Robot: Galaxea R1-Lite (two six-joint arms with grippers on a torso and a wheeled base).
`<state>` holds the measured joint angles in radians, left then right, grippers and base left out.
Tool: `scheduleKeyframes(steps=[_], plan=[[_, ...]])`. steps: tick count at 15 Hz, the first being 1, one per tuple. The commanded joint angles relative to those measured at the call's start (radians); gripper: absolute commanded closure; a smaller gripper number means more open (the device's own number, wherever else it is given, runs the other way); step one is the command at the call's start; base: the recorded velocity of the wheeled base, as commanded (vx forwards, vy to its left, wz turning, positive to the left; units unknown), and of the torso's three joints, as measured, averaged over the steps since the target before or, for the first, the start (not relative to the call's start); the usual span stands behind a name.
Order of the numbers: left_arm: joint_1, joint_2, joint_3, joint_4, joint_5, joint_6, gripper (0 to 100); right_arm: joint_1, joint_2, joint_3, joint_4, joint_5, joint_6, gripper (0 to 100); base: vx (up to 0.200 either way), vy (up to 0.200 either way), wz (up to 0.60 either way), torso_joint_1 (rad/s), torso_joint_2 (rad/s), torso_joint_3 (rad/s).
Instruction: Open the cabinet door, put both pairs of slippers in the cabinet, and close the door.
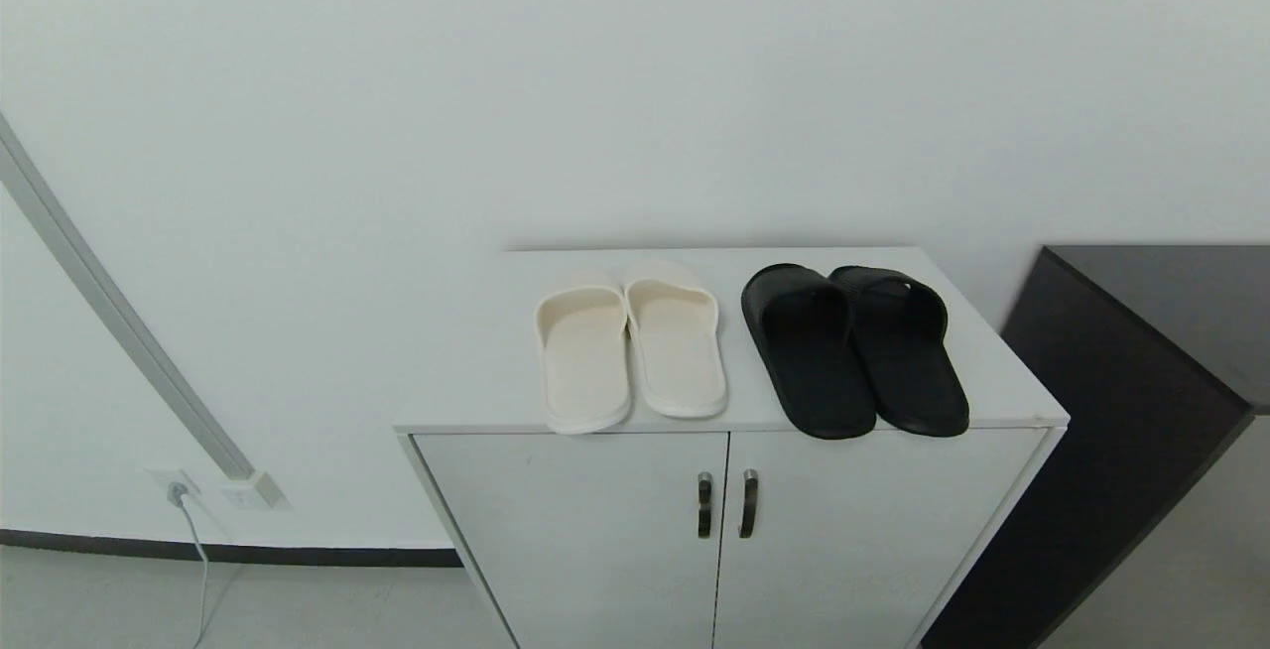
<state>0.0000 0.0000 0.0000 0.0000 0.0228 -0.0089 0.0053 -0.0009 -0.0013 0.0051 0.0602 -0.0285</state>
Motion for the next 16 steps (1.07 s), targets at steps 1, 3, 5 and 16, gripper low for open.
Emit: scheduleKeyframes(steps=[1, 3, 5, 16], plan=[[0.000, 0.002, 0.000, 0.000, 0.000, 0.000, 0, 0.001, 0.001, 0.000, -0.001, 0.010, -0.019, 0, 0.000, 0.000, 0.00, 0.000, 0.00, 0.000], [0.000, 0.000, 0.000, 0.000, 0.000, 0.001, 0, 0.002, 0.009, 0.000, -0.001, 0.010, -0.016, 0, 0.000, 0.000, 0.00, 0.000, 0.00, 0.000], [0.000, 0.000, 0.000, 0.000, -0.001, 0.001, 0, 0.007, 0.055, -0.105, -0.022, 0.010, 0.027, 0, 0.000, 0.000, 0.00, 0.000, 0.00, 0.000], [0.000, 0.002, 0.000, 0.000, -0.014, 0.017, 0, 0.774, 1.173, -0.597, -0.251, -0.275, 0.259, 0, 0.000, 0.000, 0.00, 0.000, 0.00, 0.000]])
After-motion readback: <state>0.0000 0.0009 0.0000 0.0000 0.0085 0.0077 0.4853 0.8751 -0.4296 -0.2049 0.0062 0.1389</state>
